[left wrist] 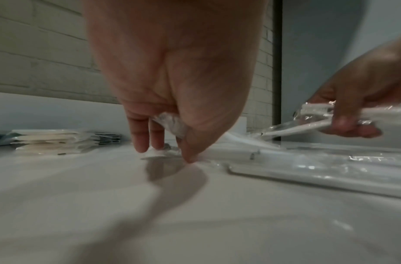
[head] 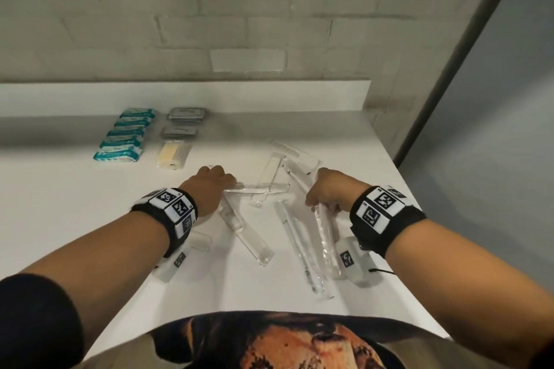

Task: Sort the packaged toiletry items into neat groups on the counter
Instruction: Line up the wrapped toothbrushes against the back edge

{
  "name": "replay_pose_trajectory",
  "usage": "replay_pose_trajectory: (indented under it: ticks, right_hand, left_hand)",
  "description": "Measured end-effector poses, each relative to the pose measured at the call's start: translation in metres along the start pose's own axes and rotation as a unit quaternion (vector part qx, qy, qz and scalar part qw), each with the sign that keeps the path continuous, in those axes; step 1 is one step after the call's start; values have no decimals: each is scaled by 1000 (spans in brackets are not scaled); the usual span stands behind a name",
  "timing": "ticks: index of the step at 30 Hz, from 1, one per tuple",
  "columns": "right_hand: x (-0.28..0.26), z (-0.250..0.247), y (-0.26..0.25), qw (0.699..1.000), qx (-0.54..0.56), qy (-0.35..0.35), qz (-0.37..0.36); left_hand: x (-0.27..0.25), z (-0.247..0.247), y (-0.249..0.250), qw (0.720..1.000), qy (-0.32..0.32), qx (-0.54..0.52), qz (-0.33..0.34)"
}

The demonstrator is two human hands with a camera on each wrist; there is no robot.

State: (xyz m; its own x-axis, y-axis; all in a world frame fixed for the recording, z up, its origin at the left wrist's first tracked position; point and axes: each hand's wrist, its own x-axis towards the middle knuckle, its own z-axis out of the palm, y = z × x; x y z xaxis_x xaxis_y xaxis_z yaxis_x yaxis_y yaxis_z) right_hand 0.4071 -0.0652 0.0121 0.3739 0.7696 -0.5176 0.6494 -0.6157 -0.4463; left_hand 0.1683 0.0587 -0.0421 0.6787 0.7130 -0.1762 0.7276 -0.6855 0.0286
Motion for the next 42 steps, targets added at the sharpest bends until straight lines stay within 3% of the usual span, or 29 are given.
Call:
replay_pose_trajectory:
  ticks: [4,12,18,22,25,30,35,42]
  right_hand:
    - [-13,29,-5,994,-53,-91,-20]
    - [-13,42,-22,980,-186,-43,-45]
    - [10,28,-24,994,-98,-5,-40]
    - [30,-9,-23,999,-9,33,-39]
    - [53,-33,-27,993,67,74,-56]
    - [92,-48,-37,989,34,120,-84]
    - [113,-45,-37,987,-23,113,-114]
    - [84,-10,-35,992,-20,-24,-123]
  left_hand:
    - [2,-3,5,997,16,71,-12]
    - [-3,-3,9,996,39,79,-16]
    - [-4,-11,4,998,67,5,-21]
    - [-2,-17,3,986,70,-122,-87]
    - [10,-20,9,981,66,-149,-105]
    - [31,-30,38,990,10,-132,-41]
    - [35,-39,51,992,-43,-115,-40]
    - [-15,-41,57,984,-116,-131,-18]
